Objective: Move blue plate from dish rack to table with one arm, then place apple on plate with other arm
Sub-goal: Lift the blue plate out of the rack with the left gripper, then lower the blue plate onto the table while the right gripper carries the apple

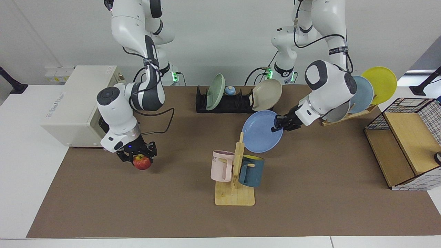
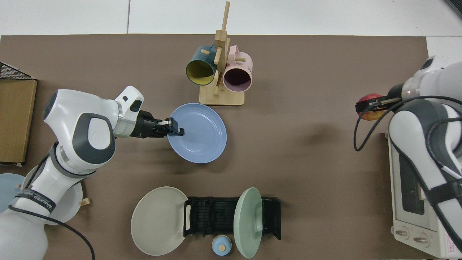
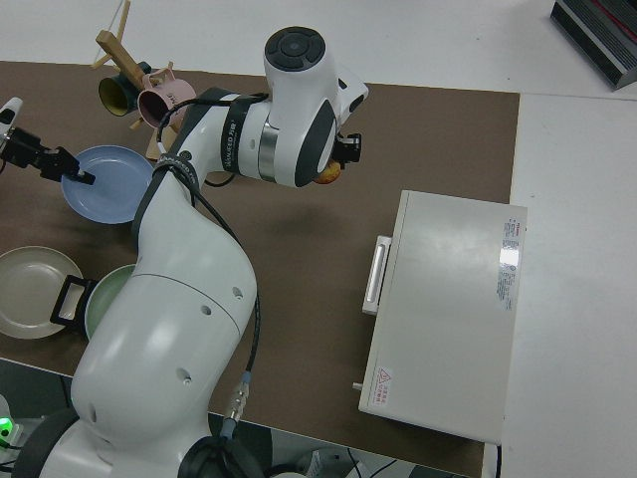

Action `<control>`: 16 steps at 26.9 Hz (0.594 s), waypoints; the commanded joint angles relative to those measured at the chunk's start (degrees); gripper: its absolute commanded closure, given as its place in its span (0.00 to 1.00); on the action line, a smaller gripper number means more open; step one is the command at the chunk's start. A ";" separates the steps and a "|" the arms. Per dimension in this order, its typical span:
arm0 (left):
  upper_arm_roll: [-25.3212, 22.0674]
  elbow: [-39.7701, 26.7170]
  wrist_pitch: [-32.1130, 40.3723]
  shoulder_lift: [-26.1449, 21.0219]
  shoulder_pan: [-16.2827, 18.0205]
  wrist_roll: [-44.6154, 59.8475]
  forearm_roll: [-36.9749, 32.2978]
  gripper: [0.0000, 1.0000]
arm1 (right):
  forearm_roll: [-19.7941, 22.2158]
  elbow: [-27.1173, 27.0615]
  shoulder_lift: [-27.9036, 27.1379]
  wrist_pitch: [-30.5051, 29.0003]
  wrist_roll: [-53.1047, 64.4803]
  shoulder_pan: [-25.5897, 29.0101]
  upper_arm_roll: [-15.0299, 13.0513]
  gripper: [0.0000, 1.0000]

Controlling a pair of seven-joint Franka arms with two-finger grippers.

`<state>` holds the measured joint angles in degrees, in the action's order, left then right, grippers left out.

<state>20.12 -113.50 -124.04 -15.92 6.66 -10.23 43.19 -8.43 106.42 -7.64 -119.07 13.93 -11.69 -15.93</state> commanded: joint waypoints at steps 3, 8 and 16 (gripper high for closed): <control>1.23 -2.34 -4.44 -1.30 -0.86 -0.84 5.24 1.00 | 1.58 9.33 8.34 -0.28 1.98 3.43 0.73 1.00; 3.26 -2.69 -7.62 -2.62 -1.47 -2.76 4.10 1.00 | 1.58 10.03 9.23 -0.46 -1.96 0.89 0.90 1.00; 3.35 -3.83 -8.93 -2.36 -3.94 -4.18 1.03 0.90 | 5.17 9.86 9.31 -0.98 -18.82 -10.35 0.82 1.00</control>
<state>23.70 -116.02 -130.89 -18.86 4.12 -13.28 46.36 -6.86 114.99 0.27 -119.07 5.82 -15.69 -15.20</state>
